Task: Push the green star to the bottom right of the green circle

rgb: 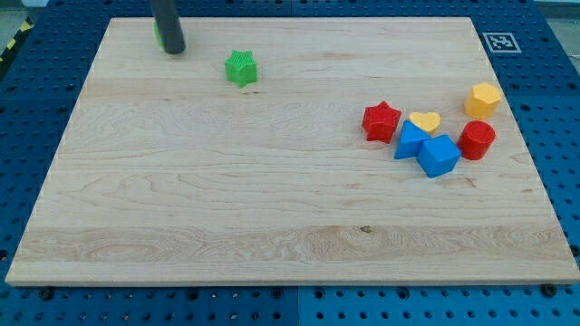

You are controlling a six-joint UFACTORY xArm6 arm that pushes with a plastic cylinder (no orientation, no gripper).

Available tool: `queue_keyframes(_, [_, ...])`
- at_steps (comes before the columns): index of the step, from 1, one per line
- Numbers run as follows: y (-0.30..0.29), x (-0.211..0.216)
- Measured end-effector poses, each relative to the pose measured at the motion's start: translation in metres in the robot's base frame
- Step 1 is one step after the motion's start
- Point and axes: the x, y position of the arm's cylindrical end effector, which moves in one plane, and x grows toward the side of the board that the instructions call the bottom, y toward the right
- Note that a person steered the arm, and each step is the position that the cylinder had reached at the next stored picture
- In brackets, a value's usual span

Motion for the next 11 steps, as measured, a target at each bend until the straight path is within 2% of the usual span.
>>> queue_keyframes(1, [0.015, 0.009])
queue_keyframes(3, [0.113, 0.092])
queue_keyframes(4, [0.171, 0.113])
queue_keyframes(5, [0.205, 0.112])
queue_keyframes(6, [0.18, 0.103])
queue_keyframes(7, [0.132, 0.097])
queue_keyframes(8, [0.113, 0.095])
queue_keyframes(9, [0.166, 0.133])
queue_keyframes(10, [0.212, 0.136])
queue_keyframes(11, [0.215, 0.105])
